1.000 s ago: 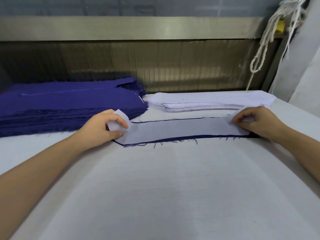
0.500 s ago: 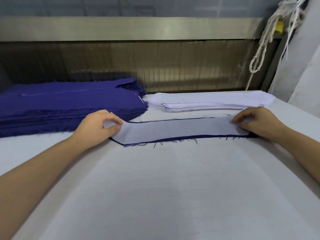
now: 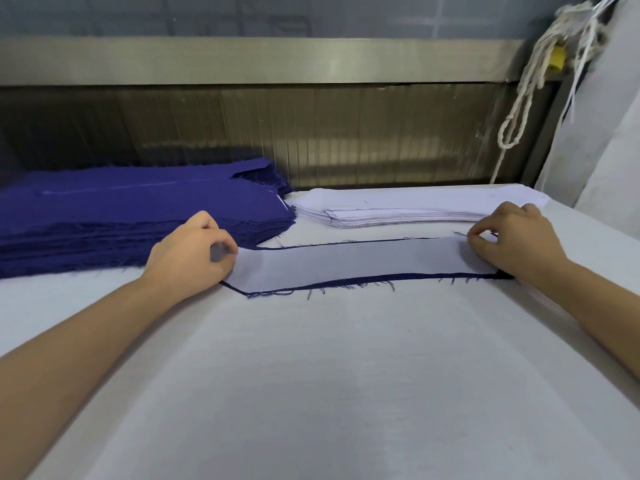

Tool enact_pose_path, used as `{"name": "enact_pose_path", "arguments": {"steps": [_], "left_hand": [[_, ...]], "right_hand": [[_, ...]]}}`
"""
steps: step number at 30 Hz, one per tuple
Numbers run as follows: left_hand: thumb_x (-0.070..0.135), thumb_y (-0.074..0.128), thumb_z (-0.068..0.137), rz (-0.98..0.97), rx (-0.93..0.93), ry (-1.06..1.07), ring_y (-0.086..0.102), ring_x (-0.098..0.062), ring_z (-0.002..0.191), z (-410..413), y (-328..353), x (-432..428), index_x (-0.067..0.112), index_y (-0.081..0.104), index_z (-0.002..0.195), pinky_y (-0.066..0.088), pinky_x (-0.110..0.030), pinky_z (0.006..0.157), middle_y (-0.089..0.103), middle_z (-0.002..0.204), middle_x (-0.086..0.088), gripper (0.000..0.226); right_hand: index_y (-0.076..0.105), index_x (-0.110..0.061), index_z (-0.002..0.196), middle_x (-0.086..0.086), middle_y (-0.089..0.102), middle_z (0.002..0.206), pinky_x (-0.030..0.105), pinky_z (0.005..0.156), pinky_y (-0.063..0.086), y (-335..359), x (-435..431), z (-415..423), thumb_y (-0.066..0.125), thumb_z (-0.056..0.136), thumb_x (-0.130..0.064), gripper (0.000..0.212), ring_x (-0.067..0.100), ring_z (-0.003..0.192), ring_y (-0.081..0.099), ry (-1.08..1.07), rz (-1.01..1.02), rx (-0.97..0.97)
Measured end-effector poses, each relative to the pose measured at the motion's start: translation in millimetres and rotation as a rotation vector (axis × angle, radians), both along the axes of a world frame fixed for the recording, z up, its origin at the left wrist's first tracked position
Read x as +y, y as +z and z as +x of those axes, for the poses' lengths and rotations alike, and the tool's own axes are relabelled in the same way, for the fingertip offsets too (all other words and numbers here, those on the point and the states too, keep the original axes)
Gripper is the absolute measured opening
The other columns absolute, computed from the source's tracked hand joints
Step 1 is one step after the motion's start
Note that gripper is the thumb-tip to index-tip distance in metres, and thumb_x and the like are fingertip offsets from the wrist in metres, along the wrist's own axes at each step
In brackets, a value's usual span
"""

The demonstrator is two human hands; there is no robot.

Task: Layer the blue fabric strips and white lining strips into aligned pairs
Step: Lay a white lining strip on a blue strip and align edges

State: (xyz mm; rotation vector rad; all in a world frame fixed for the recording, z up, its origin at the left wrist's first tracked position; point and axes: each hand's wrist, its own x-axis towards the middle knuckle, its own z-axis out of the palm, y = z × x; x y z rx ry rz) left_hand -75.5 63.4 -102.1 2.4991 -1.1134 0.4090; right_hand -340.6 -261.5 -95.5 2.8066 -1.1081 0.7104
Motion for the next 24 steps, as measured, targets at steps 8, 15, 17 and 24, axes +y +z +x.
{"name": "enact_pose_path", "arguments": {"steps": [8, 15, 17, 24], "left_hand": [[0.026, 0.057, 0.089, -0.044, -0.104, -0.052, 0.049, -0.014, 0.083, 4, 9, -40, 0.025, 0.065, 0.086, 0.039, -0.028, 0.056, 0.050, 0.089, 0.007, 0.008], [0.025, 0.056, 0.091, -0.037, -0.090, -0.102, 0.052, -0.021, 0.093, 6, 20, -95, 0.019, 0.065, 0.098, 0.048, -0.037, 0.071, 0.056, 0.096, 0.000, 0.014], [0.028, 0.056, 0.091, -0.010, -0.084, -0.119, 0.053, -0.022, 0.097, 5, 21, -109, 0.021, 0.064, 0.107, 0.048, -0.037, 0.076, 0.056, 0.104, -0.001, 0.019], [0.033, 0.054, 0.093, -0.002, -0.040, -0.170, 0.051, -0.018, 0.101, 6, 17, -148, 0.025, 0.058, 0.124, 0.039, -0.029, 0.071, 0.050, 0.116, 0.003, 0.032]], "right_hand": [[0.062, -0.016, 0.121, 0.010, 0.058, 0.117, 0.036, 0.090, 0.035, 8, 20, 71, 0.053, 0.092, -0.020, 0.031, 0.031, 0.109, 0.045, 0.274, -0.020, 0.019], [0.060, -0.018, 0.123, 0.003, 0.053, 0.128, 0.034, 0.089, 0.031, 13, 32, 138, 0.044, 0.098, -0.027, 0.031, 0.028, 0.114, 0.042, 0.387, -0.077, 0.095], [0.066, -0.017, 0.111, 0.002, 0.058, 0.122, 0.033, 0.084, 0.031, 12, 31, 147, 0.043, 0.098, -0.025, 0.028, 0.027, 0.108, 0.046, 0.413, -0.137, 0.146], [0.060, -0.012, 0.094, 0.005, 0.062, 0.104, 0.030, 0.070, 0.031, 14, 28, 156, 0.044, 0.092, -0.005, 0.018, 0.028, 0.094, 0.054, 0.414, -0.207, 0.161]]}}
